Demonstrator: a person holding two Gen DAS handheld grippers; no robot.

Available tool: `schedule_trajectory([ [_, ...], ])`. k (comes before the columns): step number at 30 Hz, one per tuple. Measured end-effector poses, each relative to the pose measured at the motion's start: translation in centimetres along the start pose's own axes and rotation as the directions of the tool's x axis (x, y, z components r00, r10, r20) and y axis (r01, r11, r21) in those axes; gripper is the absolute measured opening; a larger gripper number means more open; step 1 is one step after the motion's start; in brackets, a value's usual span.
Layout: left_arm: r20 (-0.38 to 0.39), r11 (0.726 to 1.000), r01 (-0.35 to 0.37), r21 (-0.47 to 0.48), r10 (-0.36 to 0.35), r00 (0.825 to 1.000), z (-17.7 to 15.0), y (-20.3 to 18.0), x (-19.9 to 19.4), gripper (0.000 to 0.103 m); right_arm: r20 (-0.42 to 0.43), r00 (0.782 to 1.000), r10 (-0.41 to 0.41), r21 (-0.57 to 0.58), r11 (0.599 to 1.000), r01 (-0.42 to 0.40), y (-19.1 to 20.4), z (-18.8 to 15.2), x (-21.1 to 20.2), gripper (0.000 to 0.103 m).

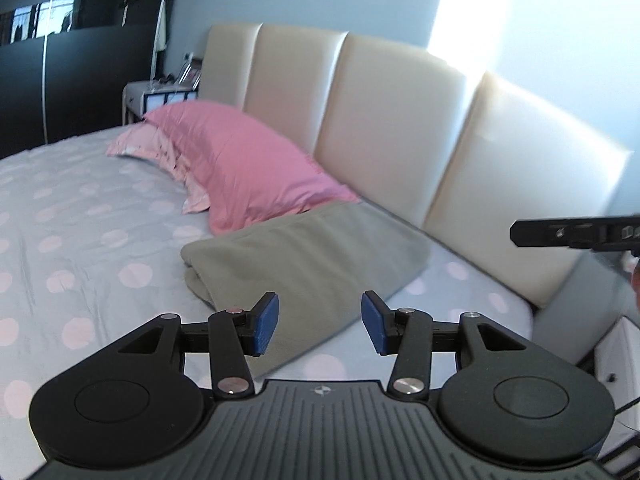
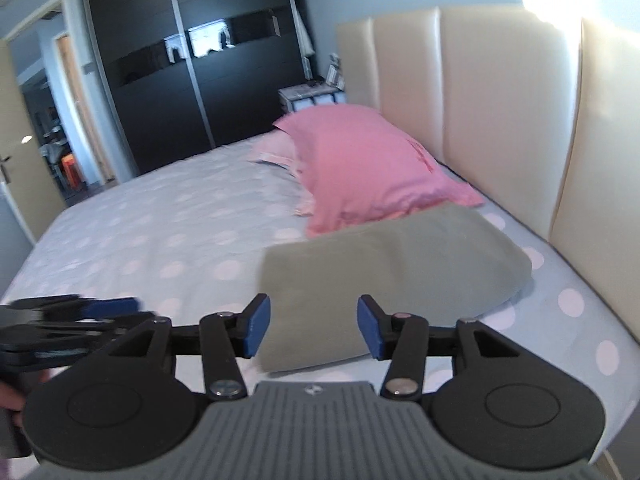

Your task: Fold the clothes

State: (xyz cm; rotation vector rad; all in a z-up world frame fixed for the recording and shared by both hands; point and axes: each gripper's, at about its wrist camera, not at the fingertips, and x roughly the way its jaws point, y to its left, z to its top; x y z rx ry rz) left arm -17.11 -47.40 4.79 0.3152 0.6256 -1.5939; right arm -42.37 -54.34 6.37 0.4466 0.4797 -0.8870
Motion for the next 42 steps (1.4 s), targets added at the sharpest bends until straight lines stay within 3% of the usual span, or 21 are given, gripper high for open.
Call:
schedule_trajectory([
  [2,0.015,1.0,0.021,0.005,-0.021,1.0,0.1,-1.0,-2.8,0.051,-0.006,1.0,-0.008,-0.014,1.0,0.008,2.2,0.4,-3.8,0.056],
  [7,0.022,0.998,0.063,-0.005,-0.063,0.998,-0.6,-3.2,-8.0,0.053,-0.09,0.995,-0.052,0.001,0.999,0.052,6.4,0.1,-11.1,0.058],
  [10,0.003,0.998,0.068,-0.018,-0.068,0.998,-1.4,-3.9,-9.5,0.054,-0.102,0.992,-0.073,-0.005,0.997,0.072,8.1,-1.0,-14.1,0.063],
  [14,-0.015,0.997,0.076,-0.02,-0.077,0.997,-2.8,-4.2,-10.1,0.055,-0.129,0.991,-0.034,0.074,0.996,0.044,8.4,-3.3,-16.2,0.067],
  [17,-0.034,0.996,0.085,-0.025,-0.086,0.996,-4.3,-3.9,-10.3,0.055,-0.173,0.984,0.04,0.167,0.986,-0.011,7.8,-6.4,-15.4,0.067],
  [23,-0.083,0.996,0.078,-0.032,-0.08,0.993,-7.9,-3.0,-9.9,0.056,-0.198,0.976,0.085,0.246,0.969,-0.035,7.0,-13.9,-11.0,0.067],
  [26,-0.107,0.997,0.061,-0.057,-0.067,0.992,-9.9,-2.5,-8.4,0.056,-0.156,0.988,-0.01,0.226,0.973,0.046,7.3,-16.3,-9.2,0.067],
  [30,-0.114,0.997,-0.015,-0.075,0.007,0.994,-12.1,-1.8,-5.7,0.056,-0.05,0.994,-0.099,0.216,0.971,0.107,7.3,-17.6,-7.0,0.067],
  [35,-0.132,0.989,-0.025,-0.147,0.005,0.991,-13.9,-0.7,-2.7,0.056,0.025,0.991,-0.13,0.174,0.977,0.124,8.3,-17.9,-3.8,0.067],
  [37,-0.12,0.989,-0.085,-0.12,0.071,0.99,-14.0,-0.8,-1.8,0.056,0.059,0.987,-0.148,0.152,0.979,0.137,8.9,-18.2,-2.2,0.067],
  [42,-0.084,0.981,-0.178,-0.081,0.172,0.982,-13.1,-1.1,0.1,0.056,0.112,0.957,-0.266,0.091,0.962,0.257,9.6,-18.6,1.0,0.067],
])
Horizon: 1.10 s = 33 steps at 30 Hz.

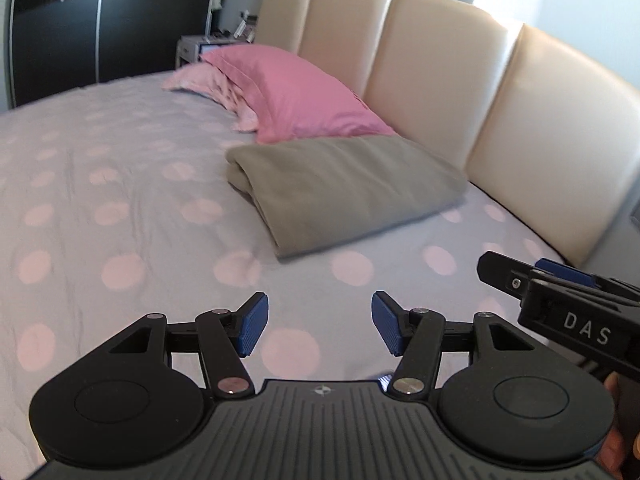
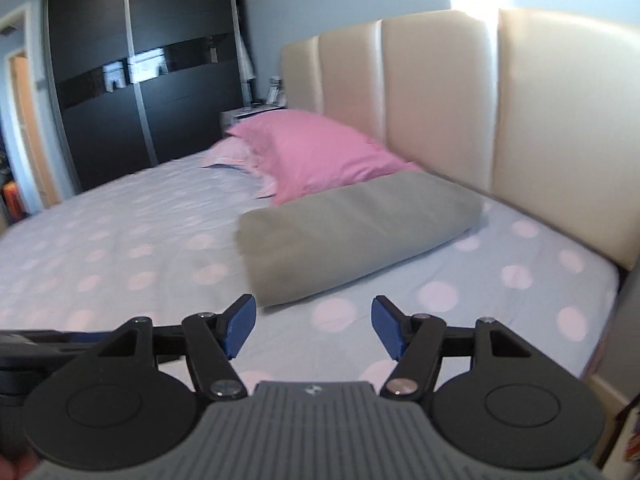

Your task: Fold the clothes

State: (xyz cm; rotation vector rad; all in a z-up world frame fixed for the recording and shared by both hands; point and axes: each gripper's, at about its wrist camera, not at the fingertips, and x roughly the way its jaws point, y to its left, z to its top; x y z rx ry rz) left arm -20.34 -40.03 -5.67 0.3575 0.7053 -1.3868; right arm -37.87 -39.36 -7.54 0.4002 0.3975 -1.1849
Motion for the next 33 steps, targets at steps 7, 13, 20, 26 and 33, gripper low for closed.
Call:
schedule_trajectory([
  [7,0.026,0.998,-0.046,0.043,0.045,0.999,0.2,-0.8,1.3,0.056,0.012,0.998,-0.069,-0.034,0.997,0.07,0.2,-0.6,2.4,0.068],
  [13,-0.017,0.997,-0.043,0.069,0.044,0.999,-0.3,-1.4,2.1,0.055,-0.042,0.995,-0.096,-0.02,0.995,0.095,0.0,-1.6,3.9,0.068],
  [20,-0.032,0.996,-0.041,0.085,0.044,0.999,-0.6,-1.8,2.1,0.056,-0.076,0.992,-0.105,-0.018,0.994,0.104,0.0,-2.3,3.8,0.068],
  [26,-0.038,0.995,-0.044,0.087,0.047,0.998,-0.5,-2.2,2.1,0.056,-0.09,0.99,-0.108,0.005,0.994,0.109,-0.6,-2.6,3.5,0.068],
  [33,-0.033,0.995,-0.034,0.096,0.038,0.999,-0.4,-2.4,1.9,0.058,-0.1,0.99,-0.096,0.02,0.995,0.098,-1.0,-2.7,3.4,0.068],
])
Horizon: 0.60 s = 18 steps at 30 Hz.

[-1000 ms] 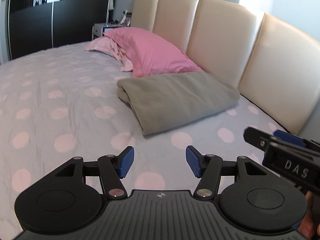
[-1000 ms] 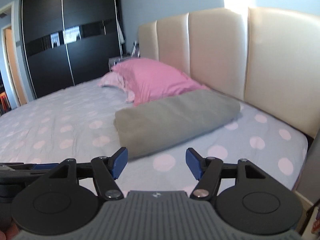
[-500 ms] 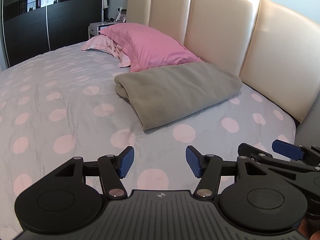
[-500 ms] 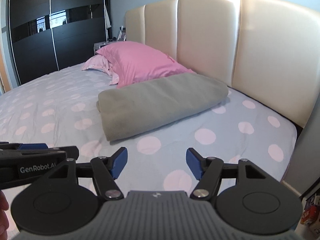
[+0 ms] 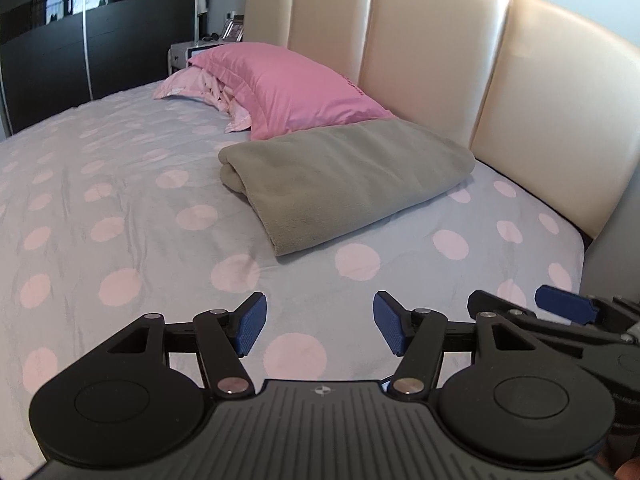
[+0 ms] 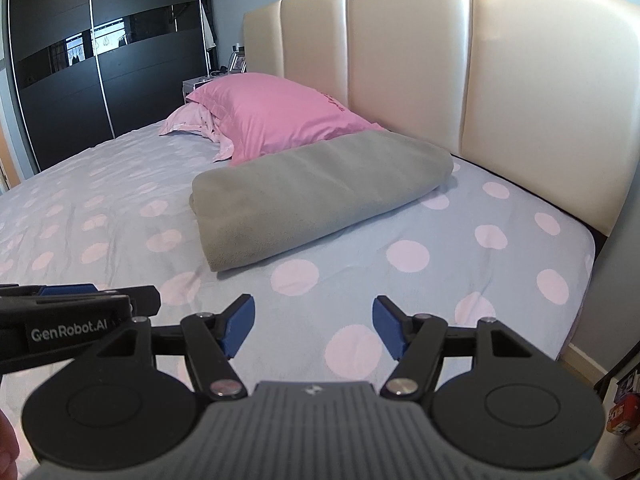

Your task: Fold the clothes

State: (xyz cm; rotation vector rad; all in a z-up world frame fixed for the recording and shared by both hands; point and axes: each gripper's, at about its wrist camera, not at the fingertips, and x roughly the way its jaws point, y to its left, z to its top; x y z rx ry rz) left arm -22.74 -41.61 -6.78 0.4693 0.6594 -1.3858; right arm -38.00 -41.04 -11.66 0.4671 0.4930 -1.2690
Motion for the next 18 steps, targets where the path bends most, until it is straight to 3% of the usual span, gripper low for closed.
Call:
schedule_trajectory([
  [18,0.011,1.0,0.005,0.017,-0.005,1.0,0.32,-0.47,-0.62,0.059,0.007,1.0,0.0,0.013,1.0,0.0,-0.12,-0.21,-0.65,0.068],
])
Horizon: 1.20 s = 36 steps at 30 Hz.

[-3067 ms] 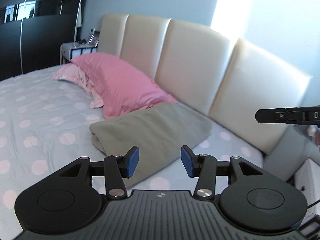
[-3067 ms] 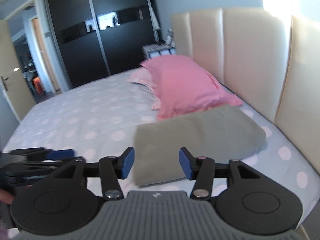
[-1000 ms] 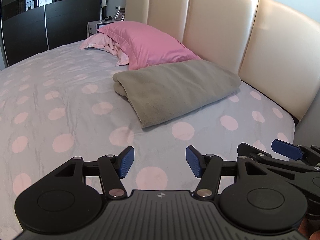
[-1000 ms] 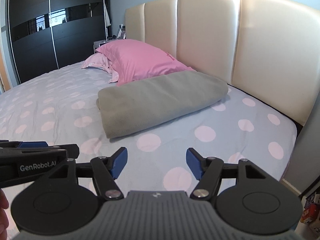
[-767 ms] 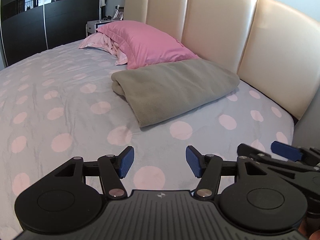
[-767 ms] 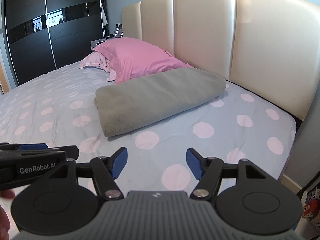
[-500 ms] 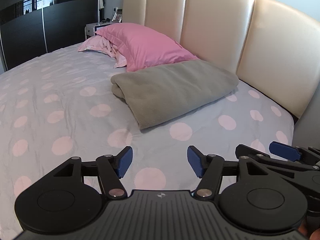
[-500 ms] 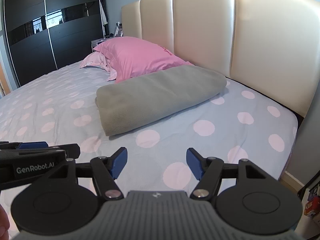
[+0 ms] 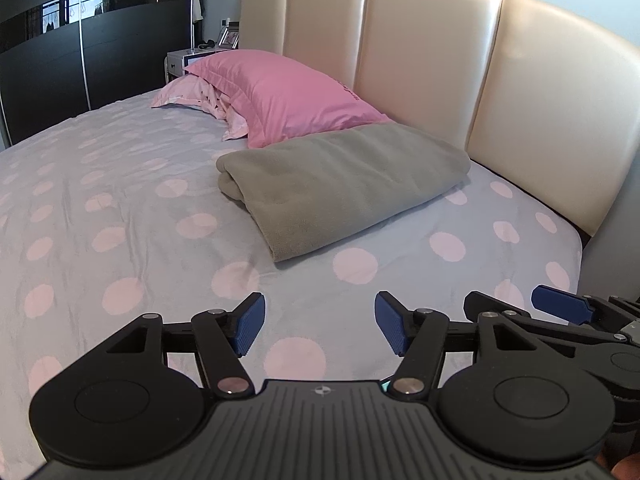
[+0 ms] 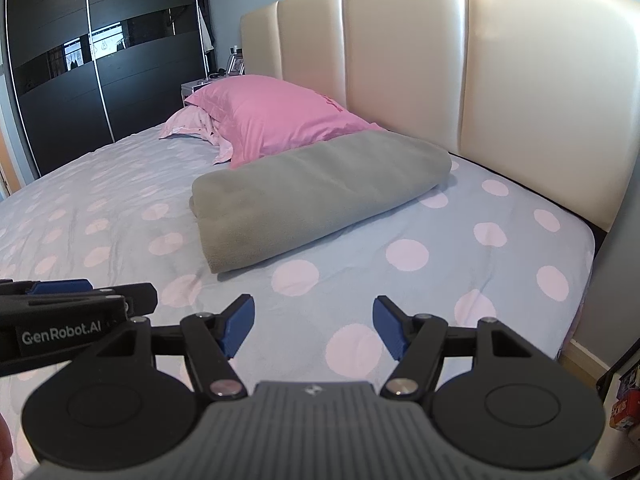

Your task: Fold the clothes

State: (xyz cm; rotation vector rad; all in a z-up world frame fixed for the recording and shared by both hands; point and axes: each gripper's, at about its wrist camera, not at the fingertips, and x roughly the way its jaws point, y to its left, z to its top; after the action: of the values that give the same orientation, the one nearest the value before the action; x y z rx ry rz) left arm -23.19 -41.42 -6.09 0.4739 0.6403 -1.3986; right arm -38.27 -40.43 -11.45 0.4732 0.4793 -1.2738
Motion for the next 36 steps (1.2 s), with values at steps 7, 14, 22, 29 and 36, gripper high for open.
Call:
schedule_trajectory([
  [7,-0.003,1.0,0.01,-0.001,-0.01,1.0,0.0,0.0,-0.2,0.059,-0.001,1.0,-0.001,0.008,1.0,0.001,-0.2,0.0,-0.2,0.068],
  [14,0.019,1.0,-0.003,0.017,0.003,1.0,-0.1,-0.3,-0.7,0.059,0.009,1.0,-0.005,0.007,1.0,0.004,-0.1,0.0,-0.6,0.068],
  [22,0.041,1.0,-0.015,0.026,0.014,0.999,0.0,-0.6,-1.2,0.061,0.022,1.0,-0.001,0.009,1.0,0.001,-0.2,0.2,-0.9,0.068],
  [29,0.039,1.0,0.002,0.014,-0.003,0.999,0.0,-0.3,-1.3,0.061,0.024,1.0,-0.001,0.008,1.0,0.001,-0.1,0.2,-1.0,0.068],
  [36,0.052,1.0,0.006,0.018,-0.007,0.999,-0.2,-0.4,-1.8,0.061,0.035,0.999,0.009,0.009,1.0,-0.009,-0.3,0.2,-1.2,0.068],
])
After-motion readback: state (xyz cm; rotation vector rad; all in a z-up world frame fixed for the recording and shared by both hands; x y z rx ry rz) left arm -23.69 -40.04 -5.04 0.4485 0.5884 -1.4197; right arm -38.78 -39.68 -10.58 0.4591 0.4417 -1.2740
